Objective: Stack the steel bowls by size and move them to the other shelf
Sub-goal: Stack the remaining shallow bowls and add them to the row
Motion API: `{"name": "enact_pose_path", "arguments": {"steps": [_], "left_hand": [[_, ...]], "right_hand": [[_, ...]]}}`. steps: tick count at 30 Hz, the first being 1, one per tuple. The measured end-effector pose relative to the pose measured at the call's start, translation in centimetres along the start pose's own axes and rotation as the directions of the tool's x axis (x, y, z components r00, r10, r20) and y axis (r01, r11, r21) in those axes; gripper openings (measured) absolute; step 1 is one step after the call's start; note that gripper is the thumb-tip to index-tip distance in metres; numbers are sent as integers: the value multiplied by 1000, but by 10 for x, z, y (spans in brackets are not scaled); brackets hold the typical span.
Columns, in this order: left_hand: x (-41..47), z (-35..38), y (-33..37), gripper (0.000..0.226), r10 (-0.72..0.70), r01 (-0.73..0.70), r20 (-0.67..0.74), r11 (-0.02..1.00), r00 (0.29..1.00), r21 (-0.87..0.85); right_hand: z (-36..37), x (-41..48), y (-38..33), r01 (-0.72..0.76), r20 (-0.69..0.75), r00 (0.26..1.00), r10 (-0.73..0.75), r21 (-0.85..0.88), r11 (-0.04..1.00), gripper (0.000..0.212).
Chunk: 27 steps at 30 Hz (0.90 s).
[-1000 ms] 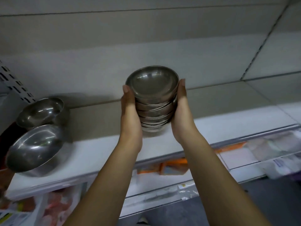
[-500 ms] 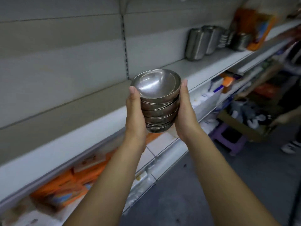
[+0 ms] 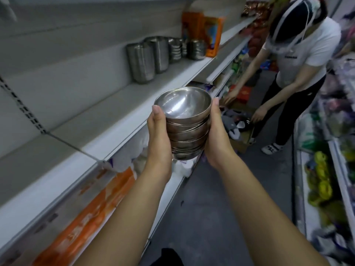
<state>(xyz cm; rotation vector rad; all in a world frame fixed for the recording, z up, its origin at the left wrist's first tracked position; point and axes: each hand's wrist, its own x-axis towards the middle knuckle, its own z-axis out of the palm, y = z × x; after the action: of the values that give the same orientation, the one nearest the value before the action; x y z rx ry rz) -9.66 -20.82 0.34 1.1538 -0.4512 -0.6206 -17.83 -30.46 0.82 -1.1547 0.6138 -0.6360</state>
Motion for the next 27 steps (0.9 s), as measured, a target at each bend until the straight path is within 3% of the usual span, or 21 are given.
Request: {"name": "enact_pose_path", "arguments": {"steps": [4,7,11,18,23,27], "left_hand": [[57,14,-11,109,-2,2,30,1000,1000,7],[106,27,-13,106,16,-17,47,1000,999,16],[170,41,-10,106,13,-15,87,1000,996,22],[266,69,-22,113,-12,9,76,999,997,42],[324,105,-42,117,-25,22,35,996,999,82],[375,140,-62,121,-16,17,-26,998,1000,53]], "right_hand": [[-13,59,-3,41,6,999,-41,83,996,102],[-19,110,-9,71,-15,997,-70,130,989,113],[-23,182,-19,28,-41,999,-20,183,983,122],[-46,293,-31,-9,-123,992,23,113,994,130],[-83,359,-39,-34,-21,999,36,96,995,116],[-125,433,-40,-118,26,993,119,-49,992,104]]}}
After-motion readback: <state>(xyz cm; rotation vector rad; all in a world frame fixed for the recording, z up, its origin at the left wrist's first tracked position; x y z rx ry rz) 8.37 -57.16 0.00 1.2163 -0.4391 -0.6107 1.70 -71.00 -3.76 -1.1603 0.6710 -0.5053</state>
